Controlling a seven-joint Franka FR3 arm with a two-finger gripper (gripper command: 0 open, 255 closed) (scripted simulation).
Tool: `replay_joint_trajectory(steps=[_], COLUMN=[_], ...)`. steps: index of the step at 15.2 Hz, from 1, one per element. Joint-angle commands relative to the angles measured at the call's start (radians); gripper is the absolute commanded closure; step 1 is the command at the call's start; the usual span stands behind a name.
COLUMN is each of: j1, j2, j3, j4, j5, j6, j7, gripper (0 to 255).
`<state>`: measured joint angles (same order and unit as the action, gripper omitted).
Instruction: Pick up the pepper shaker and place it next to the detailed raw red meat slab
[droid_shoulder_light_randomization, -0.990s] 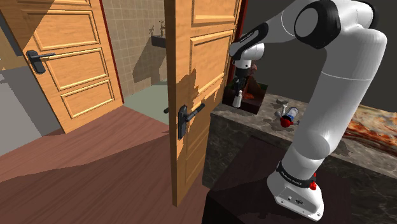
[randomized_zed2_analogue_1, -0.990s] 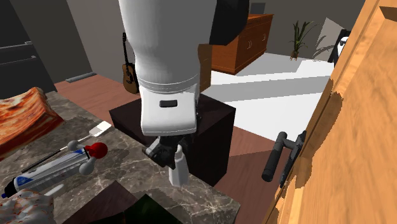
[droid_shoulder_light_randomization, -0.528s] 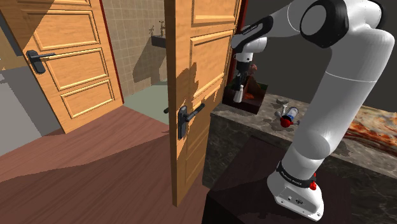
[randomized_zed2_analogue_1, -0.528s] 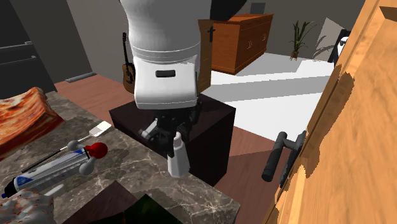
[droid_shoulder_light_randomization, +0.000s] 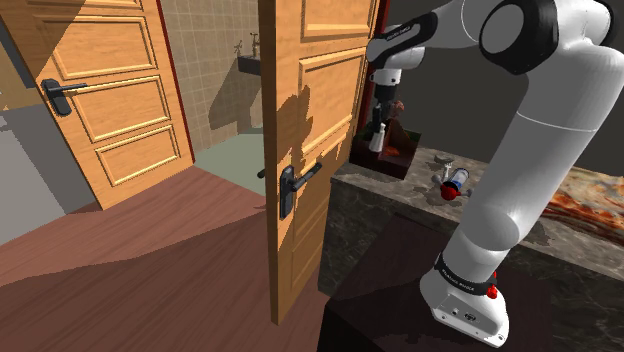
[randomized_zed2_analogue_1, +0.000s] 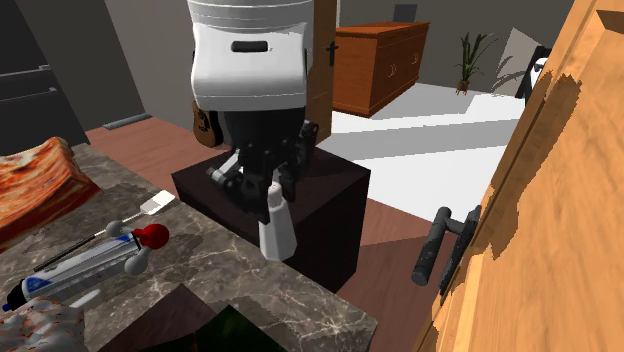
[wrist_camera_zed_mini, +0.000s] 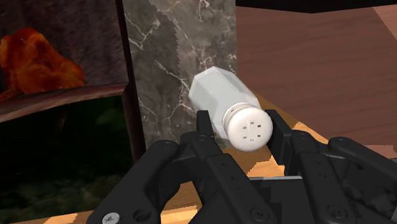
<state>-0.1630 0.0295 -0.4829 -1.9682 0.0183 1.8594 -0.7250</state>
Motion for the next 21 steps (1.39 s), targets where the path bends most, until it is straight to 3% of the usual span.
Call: replay_joint_trajectory(steps=[1, 13, 21], j1=[0.001, 0.003, -0.064], j2=[-0.008, -0.032, -0.23], j3=[0.001, 0.003, -0.054], j4=[0.017, 0.144, -0.046], j5=[-0.004, -0.015, -0.131], j6=[-0.025, -0.173, -0.154], j7=[0.004, 0.013, -0.072], gripper=[255, 255, 255])
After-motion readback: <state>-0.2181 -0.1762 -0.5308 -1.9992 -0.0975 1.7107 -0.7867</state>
